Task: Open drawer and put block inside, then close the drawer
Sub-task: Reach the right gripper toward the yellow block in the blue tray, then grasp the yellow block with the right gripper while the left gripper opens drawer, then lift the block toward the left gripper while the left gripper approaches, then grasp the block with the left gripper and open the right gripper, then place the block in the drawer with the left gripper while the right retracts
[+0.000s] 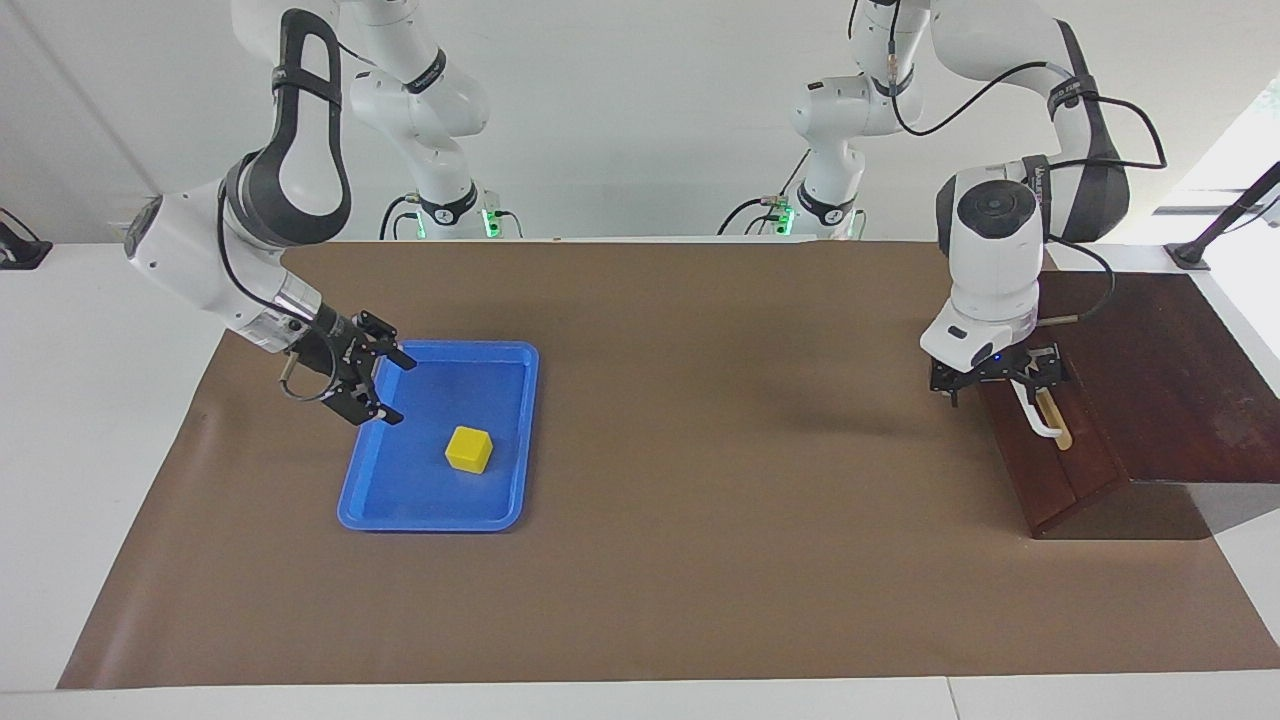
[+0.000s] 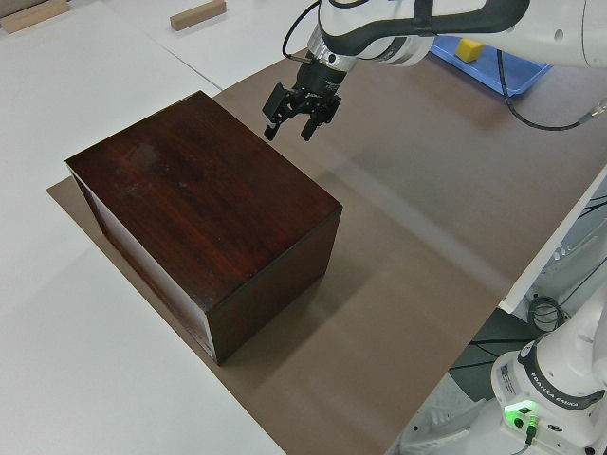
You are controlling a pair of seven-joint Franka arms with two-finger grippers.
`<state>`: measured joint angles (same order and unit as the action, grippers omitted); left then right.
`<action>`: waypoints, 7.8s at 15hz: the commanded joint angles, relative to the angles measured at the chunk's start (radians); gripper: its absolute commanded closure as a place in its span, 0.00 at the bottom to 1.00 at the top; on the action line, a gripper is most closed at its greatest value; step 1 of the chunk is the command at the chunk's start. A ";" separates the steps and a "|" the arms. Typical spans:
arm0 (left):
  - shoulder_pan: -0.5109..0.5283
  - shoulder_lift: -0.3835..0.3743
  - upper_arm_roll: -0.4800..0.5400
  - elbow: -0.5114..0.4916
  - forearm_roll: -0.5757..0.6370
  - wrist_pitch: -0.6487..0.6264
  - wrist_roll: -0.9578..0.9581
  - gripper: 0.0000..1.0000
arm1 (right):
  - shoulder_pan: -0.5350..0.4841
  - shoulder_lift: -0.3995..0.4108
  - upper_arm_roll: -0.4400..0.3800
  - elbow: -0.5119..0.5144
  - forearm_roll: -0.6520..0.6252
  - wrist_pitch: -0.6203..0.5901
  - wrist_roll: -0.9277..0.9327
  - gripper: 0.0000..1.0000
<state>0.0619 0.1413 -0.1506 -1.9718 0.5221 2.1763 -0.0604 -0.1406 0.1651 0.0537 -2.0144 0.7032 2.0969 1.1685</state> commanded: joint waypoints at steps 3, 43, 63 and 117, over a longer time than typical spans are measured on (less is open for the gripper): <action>0.029 -0.037 -0.001 -0.104 0.021 0.079 -0.012 0.00 | -0.004 0.074 0.006 -0.013 0.108 0.014 -0.065 0.00; -0.313 0.046 -0.007 0.324 -0.393 -0.320 -0.747 0.00 | 0.125 0.107 0.008 -0.029 0.331 0.165 -0.135 1.00; -0.491 0.112 -0.007 0.390 -0.585 -0.222 -1.959 0.00 | 0.592 0.033 0.009 0.138 0.130 0.219 0.470 1.00; 0.116 -0.085 0.009 0.294 -0.588 -0.394 -1.236 1.00 | 0.354 0.002 -0.001 0.284 -0.161 -0.082 0.334 0.00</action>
<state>0.1321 0.0563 -0.1272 -1.6301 -0.0540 1.7270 -1.3602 0.2747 0.1710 0.0425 -1.7780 0.5972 2.0986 1.5979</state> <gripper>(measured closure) 0.449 0.000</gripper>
